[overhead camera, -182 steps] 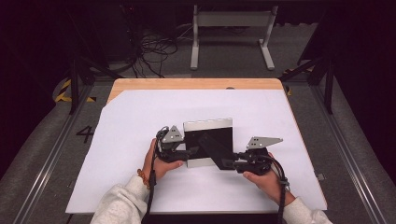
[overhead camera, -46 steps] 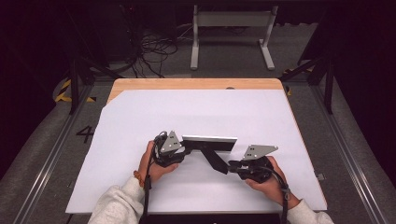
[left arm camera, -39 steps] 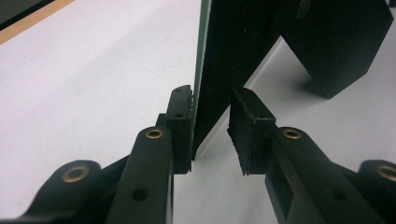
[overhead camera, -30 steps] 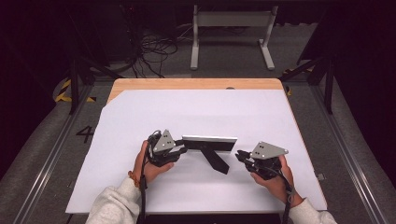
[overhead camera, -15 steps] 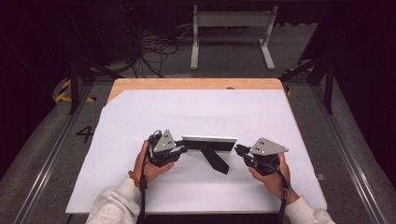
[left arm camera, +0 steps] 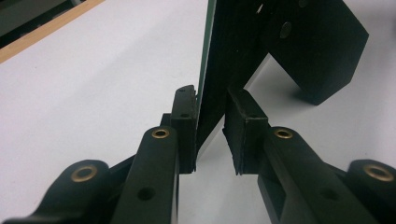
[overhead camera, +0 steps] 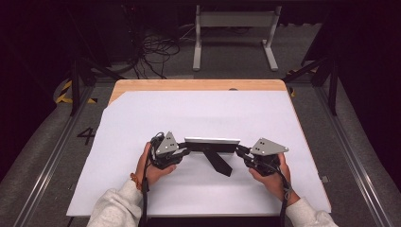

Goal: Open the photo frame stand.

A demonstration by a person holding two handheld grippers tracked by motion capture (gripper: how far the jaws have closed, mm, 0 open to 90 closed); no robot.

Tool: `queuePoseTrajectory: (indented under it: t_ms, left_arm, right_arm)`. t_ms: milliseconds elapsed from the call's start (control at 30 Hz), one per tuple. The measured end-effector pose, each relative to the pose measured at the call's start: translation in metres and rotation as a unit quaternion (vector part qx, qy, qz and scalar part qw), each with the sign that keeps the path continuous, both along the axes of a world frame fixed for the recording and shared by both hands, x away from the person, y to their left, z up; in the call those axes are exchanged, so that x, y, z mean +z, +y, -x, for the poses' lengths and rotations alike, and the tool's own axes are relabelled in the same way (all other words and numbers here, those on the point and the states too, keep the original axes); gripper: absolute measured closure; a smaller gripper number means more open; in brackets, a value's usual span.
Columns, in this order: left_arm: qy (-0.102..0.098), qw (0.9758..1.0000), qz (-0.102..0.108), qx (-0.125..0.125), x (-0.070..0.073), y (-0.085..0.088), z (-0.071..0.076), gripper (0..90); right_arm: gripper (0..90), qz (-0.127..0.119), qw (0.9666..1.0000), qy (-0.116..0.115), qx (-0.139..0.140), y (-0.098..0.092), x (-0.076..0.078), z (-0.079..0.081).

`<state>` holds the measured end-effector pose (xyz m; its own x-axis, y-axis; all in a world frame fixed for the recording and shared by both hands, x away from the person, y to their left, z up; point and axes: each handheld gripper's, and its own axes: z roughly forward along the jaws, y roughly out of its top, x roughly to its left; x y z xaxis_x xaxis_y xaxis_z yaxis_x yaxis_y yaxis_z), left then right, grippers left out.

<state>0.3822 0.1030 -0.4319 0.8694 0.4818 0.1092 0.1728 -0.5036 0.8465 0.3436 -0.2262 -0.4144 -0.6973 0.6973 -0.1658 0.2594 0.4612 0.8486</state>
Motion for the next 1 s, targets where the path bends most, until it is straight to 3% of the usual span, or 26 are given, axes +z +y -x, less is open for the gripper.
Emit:
queuePoseTrajectory:
  t_ms: [567,1000]
  left_arm:
    - [0.003,1.0,-0.006,-0.004,-0.001,-0.002,0.0,74.9]
    - [0.011,0.9999,0.003,-0.006,-0.002,-0.001,-0.001,75.5]
  right_arm:
    - [82.4,-0.002,1.0,0.001,-0.004,0.002,-0.001,-0.005]
    - [82.2,-0.01,0.9999,0.006,-0.007,0.001,-0.001,-0.011]
